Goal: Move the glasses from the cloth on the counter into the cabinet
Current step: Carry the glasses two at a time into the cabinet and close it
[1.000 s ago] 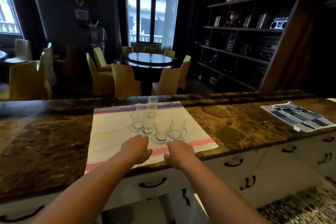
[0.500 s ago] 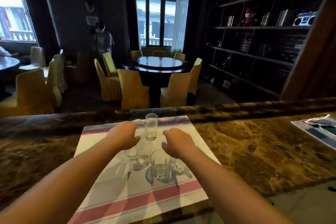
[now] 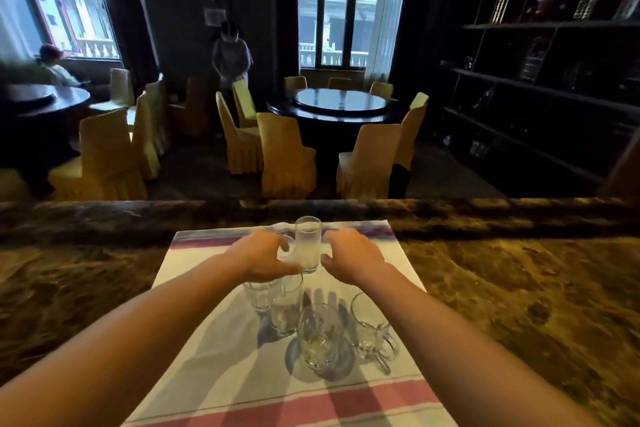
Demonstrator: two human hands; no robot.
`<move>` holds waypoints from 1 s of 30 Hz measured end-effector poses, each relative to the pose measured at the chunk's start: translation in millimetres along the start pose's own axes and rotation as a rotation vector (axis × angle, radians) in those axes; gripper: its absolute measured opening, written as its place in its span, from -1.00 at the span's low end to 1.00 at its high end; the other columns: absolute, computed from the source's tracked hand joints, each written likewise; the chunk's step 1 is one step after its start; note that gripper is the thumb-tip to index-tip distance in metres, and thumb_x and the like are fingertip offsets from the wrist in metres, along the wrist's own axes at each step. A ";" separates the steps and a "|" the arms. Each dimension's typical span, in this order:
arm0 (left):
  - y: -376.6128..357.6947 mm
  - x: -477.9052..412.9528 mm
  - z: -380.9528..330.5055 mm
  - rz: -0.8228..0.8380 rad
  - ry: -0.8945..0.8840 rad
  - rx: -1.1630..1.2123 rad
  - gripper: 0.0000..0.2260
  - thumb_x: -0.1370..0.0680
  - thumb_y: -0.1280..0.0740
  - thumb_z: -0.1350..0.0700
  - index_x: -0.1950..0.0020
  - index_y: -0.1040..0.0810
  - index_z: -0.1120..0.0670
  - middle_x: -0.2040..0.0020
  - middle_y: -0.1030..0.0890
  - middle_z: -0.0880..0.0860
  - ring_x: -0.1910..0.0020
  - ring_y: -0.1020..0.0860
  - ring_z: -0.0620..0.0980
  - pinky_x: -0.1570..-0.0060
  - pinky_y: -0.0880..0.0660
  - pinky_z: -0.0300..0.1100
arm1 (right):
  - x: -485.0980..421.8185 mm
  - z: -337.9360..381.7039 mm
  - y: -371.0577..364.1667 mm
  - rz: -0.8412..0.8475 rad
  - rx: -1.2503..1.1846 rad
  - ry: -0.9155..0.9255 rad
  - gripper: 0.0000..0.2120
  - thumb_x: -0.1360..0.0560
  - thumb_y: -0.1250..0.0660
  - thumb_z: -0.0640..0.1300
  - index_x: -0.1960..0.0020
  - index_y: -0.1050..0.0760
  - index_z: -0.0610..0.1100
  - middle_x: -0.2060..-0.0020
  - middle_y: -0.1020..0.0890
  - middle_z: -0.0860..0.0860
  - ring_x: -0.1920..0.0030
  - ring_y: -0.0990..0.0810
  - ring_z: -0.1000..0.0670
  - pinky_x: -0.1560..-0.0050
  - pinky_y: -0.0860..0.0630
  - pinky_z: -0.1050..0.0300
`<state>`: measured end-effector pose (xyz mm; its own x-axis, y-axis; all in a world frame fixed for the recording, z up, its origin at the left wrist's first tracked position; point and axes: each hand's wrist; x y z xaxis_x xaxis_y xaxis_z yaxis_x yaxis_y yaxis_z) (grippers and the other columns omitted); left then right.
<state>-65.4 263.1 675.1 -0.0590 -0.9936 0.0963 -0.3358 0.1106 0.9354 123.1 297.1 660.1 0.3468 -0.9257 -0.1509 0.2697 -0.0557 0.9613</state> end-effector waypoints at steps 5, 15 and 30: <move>-6.6 -3.4 -7.2 0.184 -0.092 -0.065 -0.44 -0.30 -0.47 -0.36 -0.23 -0.53 -0.18 -0.09 -0.55 -0.16 -0.02 -0.52 -0.09 0.00 -0.45 -0.24 | -31.4 0.2 -3.9 -0.029 -0.011 0.019 -0.63 -0.50 -0.36 0.02 -0.29 -0.47 0.02 -0.17 -0.57 -0.04 -0.12 -0.59 -0.13 -0.01 -0.59 0.00; -9.2 -3.2 -14.2 0.292 -0.146 -0.115 -0.47 -0.36 -0.57 -0.05 -0.30 -0.51 -0.15 -0.24 -0.53 -0.06 -0.11 -0.50 -0.03 -0.11 -0.49 -0.21 | -81.1 14.0 -11.3 0.253 -0.051 0.061 -0.22 -0.47 -0.43 -0.24 -0.56 -0.15 0.08 -0.56 -0.17 -0.07 -0.49 -0.27 -0.24 -0.31 -0.49 -0.14; 3.7 -13.2 -31.1 0.329 -0.159 -0.197 -0.45 -0.37 -0.56 -0.05 -0.33 -0.50 -0.07 -0.16 -0.57 -0.02 -0.07 -0.55 -0.02 -0.07 -0.56 -0.18 | -87.2 2.1 -8.9 0.329 -0.064 0.105 -0.43 -0.35 -0.57 -0.24 -0.26 -0.43 0.01 -0.18 -0.47 -0.09 -0.03 -0.54 -0.12 0.02 -0.62 0.05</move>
<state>-36.6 275.9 687.9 -0.2823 -0.8886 0.3615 -0.0897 0.3996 0.9123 88.5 377.6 665.2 0.5141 -0.8465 0.1382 0.1834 0.2658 0.9464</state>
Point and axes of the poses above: each hand's wrist, its own x-axis away from the middle knuckle, its own y-axis out of the back of the hand, z = x × y
